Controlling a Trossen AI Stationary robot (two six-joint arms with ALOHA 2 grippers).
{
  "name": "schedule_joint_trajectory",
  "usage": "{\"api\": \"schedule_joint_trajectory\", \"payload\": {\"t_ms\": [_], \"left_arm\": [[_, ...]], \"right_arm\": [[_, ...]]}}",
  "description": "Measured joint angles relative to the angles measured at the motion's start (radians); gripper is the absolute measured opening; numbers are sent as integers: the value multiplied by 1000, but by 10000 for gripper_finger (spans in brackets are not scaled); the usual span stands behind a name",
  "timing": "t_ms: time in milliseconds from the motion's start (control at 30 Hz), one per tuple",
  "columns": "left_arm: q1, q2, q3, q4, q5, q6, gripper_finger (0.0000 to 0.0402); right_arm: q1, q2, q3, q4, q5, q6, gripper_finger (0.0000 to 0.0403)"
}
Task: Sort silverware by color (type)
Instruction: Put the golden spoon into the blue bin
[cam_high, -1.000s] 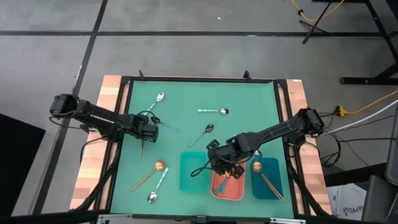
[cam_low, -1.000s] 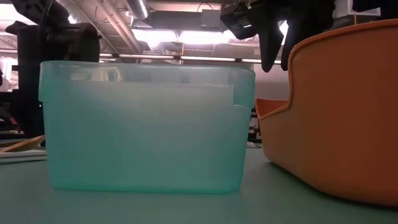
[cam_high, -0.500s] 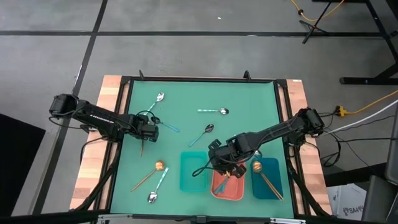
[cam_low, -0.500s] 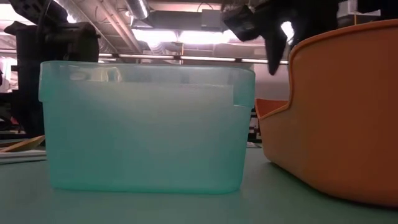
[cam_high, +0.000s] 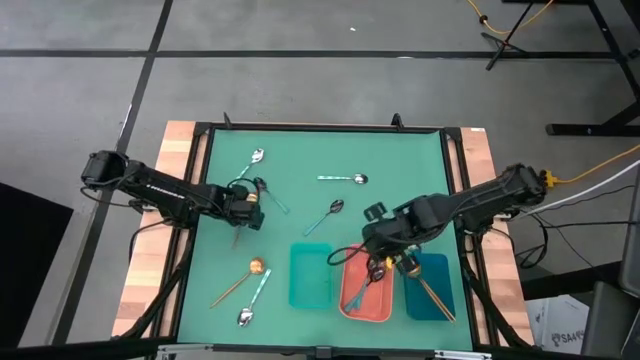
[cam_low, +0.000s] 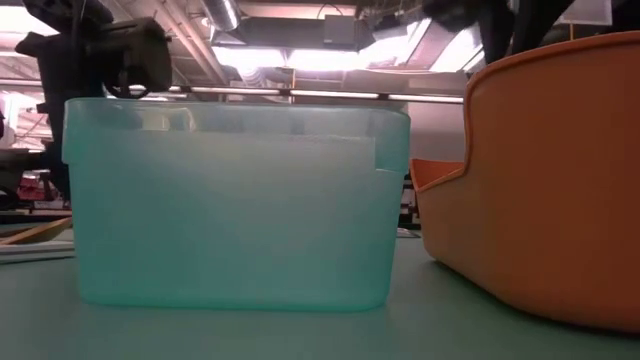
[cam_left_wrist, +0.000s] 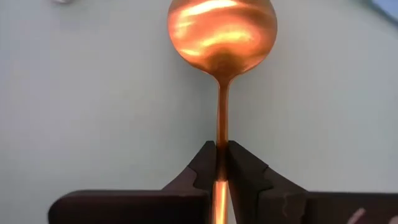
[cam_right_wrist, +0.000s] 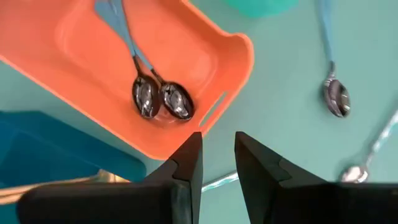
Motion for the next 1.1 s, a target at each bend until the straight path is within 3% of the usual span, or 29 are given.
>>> {"api": "schedule_joint_trajectory", "payload": {"t_ms": [300,667,833,1100], "left_arm": [[-22,-1,2,318,-28,103,18],[-49,0,2,737,-128,311,18],[-62,0,3,951,-161,464,18],[-89,0,4,1128,-192,668,18]], "right_arm": [[21,-185,-12,-115,90,161,83],[242,-523,-258,-119,521,557,83],[282,-638,-411,-2,700,689,83],[280,-693,-618,353,937,711,83]]}}
